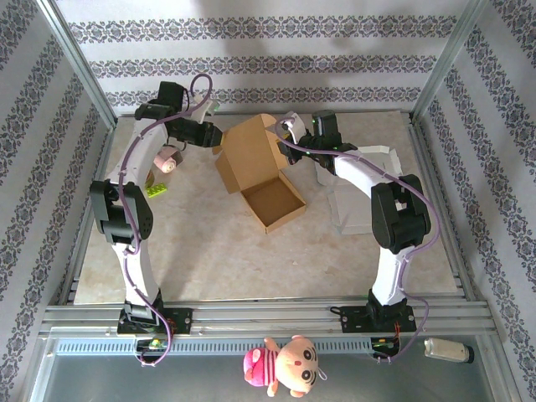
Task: Fold the paper box
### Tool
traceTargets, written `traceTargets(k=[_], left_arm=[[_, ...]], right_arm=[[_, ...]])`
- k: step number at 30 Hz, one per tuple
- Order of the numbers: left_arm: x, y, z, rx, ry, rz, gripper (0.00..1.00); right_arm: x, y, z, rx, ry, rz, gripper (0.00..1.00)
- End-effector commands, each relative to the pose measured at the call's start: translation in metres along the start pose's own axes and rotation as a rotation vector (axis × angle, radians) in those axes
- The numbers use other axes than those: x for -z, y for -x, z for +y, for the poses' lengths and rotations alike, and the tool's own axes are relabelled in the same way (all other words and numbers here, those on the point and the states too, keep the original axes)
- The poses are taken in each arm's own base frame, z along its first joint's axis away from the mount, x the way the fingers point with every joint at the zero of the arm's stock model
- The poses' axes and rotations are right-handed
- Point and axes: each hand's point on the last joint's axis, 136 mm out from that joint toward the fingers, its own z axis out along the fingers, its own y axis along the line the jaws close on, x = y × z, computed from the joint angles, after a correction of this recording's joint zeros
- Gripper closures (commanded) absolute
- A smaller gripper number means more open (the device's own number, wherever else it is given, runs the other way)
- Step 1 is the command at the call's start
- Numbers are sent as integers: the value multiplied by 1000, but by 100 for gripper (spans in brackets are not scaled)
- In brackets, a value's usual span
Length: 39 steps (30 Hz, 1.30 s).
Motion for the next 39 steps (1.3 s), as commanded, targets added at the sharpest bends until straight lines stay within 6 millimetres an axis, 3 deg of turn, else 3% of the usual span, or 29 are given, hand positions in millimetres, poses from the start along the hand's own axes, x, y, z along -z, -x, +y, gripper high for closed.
traceTargets(k=[1,5,8,12,16,21,27,30,34,39], left_arm=[[2,-3,-11,-48,14,22,93],[4,-2,-17,-183,99,36,95],[11,2,-24,-318,168,39,98],[14,3,-39,-540,273,63,100],[11,6,-60,-761,342,89,100],[4,14,-80,-1022,471,62,100],[9,21,-99,-1095,491,-23,100],[15,21,-113,-1133,484,-77,100],[17,16,-124,-1165,485,-89,100],[15,10,-135,-1182,475,-108,100]], right_arm=[[7,21,8,36,7,-52,94],[22,39,5,-52,-12,-81,80],[46,51,7,-164,5,-119,60],[77,47,7,-349,39,-132,41],[102,45,8,-394,47,-151,33],[121,51,18,-102,9,-176,29],[131,59,43,428,0,-191,27],[125,52,46,684,-12,-134,26],[110,49,40,874,1,-102,27],[86,50,52,979,107,-99,27]])
